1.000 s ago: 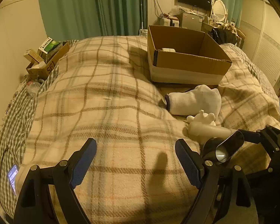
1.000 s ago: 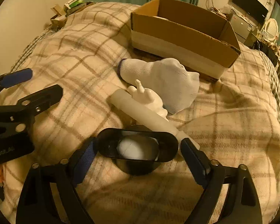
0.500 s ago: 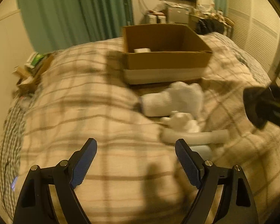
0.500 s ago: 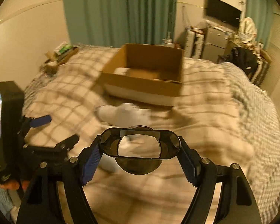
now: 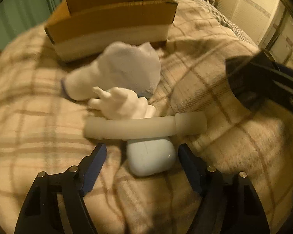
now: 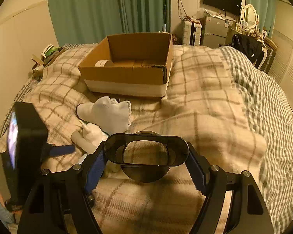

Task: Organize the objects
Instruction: 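Grasp the light blue earbud case with the left tool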

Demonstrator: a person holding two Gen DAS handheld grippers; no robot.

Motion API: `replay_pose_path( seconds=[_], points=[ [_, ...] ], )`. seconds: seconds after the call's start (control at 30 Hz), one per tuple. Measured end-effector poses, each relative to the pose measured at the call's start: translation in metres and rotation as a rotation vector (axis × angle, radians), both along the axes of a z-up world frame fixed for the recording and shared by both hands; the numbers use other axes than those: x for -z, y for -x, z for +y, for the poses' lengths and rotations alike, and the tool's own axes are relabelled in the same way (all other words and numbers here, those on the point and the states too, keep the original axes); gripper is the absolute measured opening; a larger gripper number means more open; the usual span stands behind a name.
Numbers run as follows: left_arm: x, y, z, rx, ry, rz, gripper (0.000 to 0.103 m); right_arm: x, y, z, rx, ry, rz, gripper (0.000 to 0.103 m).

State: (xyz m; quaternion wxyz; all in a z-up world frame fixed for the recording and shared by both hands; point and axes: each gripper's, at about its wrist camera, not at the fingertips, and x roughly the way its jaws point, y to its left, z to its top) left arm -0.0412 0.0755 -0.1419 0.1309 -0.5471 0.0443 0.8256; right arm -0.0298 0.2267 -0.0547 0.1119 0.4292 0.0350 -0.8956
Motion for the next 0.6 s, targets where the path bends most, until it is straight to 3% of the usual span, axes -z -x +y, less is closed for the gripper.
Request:
replay_pose_path(
  seconds=[0.1,0.17,0.37,0.6],
  points=[
    [0.009,0.007,-0.001,-0.006,-0.042,-0.038,0.072,0.003,0.001,0.002,0.003,0.013,-0.008,0.075],
    [0.011,0.007,0.002,0.011,-0.057,-0.054,0.055,0.003,0.001,0.003,0.007,0.017,-0.009,0.075],
    [0.001,-0.006,-0.002,-0.003,-0.052,-0.031,0.054,-0.001,-0.005,0.001,0.014,0.004,-0.003,0.075],
    [-0.042,-0.043,-0.018,-0.009,-0.094,0.059,0.054,-0.019,-0.024,-0.002,0.025,-0.006,0.03,0.075]
  ],
)
